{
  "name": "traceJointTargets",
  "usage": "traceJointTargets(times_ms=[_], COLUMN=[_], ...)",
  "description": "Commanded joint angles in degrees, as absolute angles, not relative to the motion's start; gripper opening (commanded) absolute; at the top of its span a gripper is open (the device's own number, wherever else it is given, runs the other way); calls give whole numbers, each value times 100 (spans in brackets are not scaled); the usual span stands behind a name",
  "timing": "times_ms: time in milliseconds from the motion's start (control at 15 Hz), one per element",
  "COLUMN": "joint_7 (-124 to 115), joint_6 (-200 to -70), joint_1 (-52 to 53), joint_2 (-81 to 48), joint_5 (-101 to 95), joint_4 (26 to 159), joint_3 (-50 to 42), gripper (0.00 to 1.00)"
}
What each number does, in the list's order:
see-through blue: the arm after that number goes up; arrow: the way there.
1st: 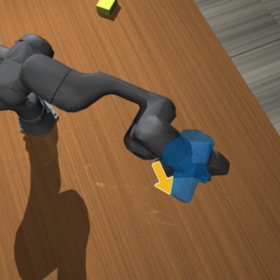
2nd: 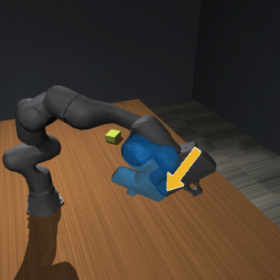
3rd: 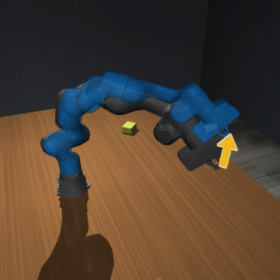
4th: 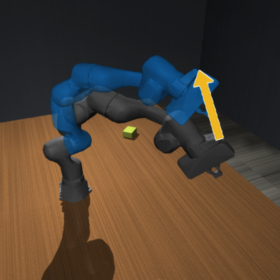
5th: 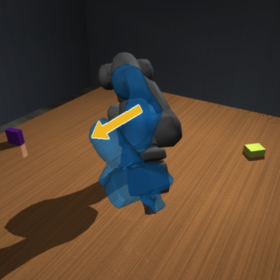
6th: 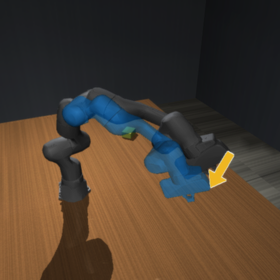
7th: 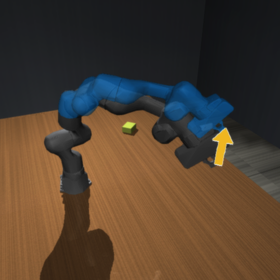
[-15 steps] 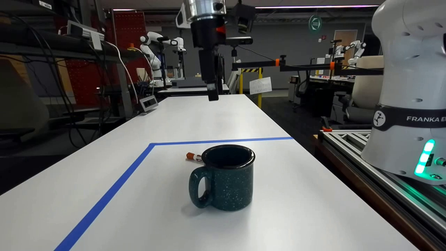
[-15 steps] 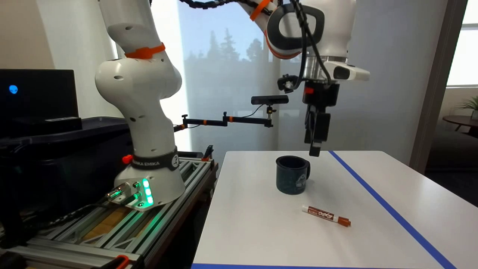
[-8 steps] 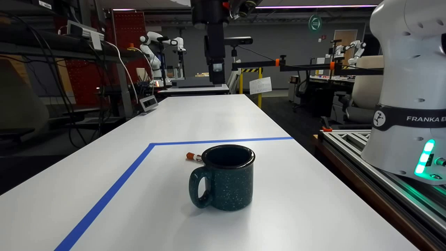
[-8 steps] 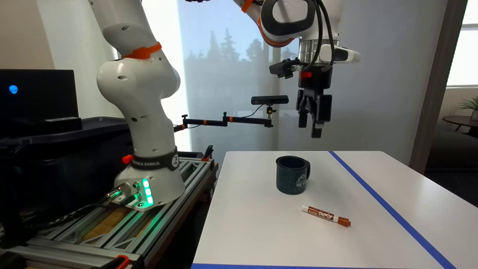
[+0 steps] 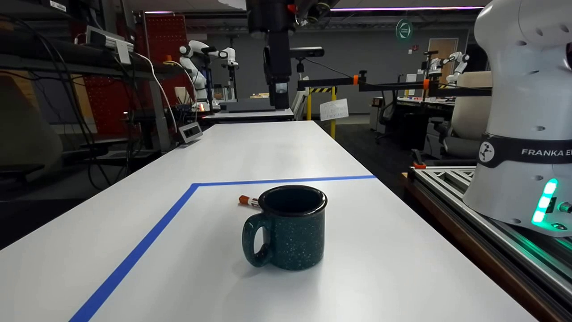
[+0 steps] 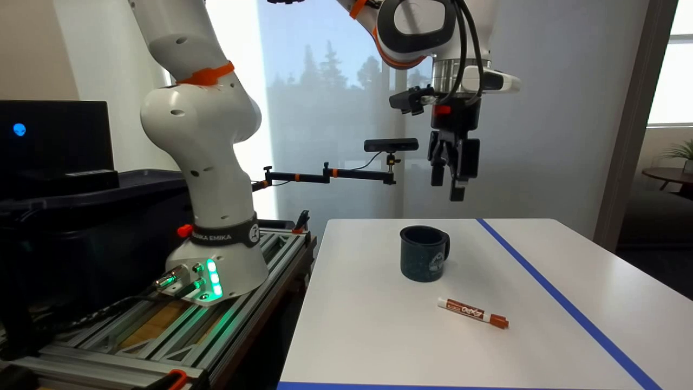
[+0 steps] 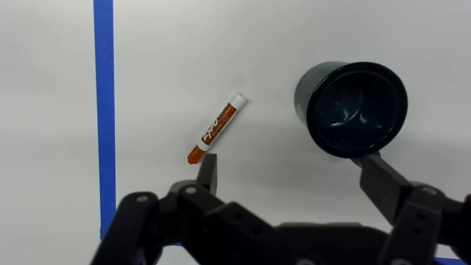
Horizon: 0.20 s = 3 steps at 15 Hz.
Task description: Shift the sharpie to the table
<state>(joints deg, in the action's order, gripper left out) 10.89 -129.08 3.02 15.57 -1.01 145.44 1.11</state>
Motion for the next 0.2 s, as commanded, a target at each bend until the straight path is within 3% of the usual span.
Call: traceJointTargets(times_ms=[0,133], joint_7=[1085,1089], joint_6=[-12898,-12898], joint_1=[317,317], joint_2=[1557,1557], joint_5=[-106,-106], joint_4=[14538,14538], joint_3=[97,96], gripper=[100,100])
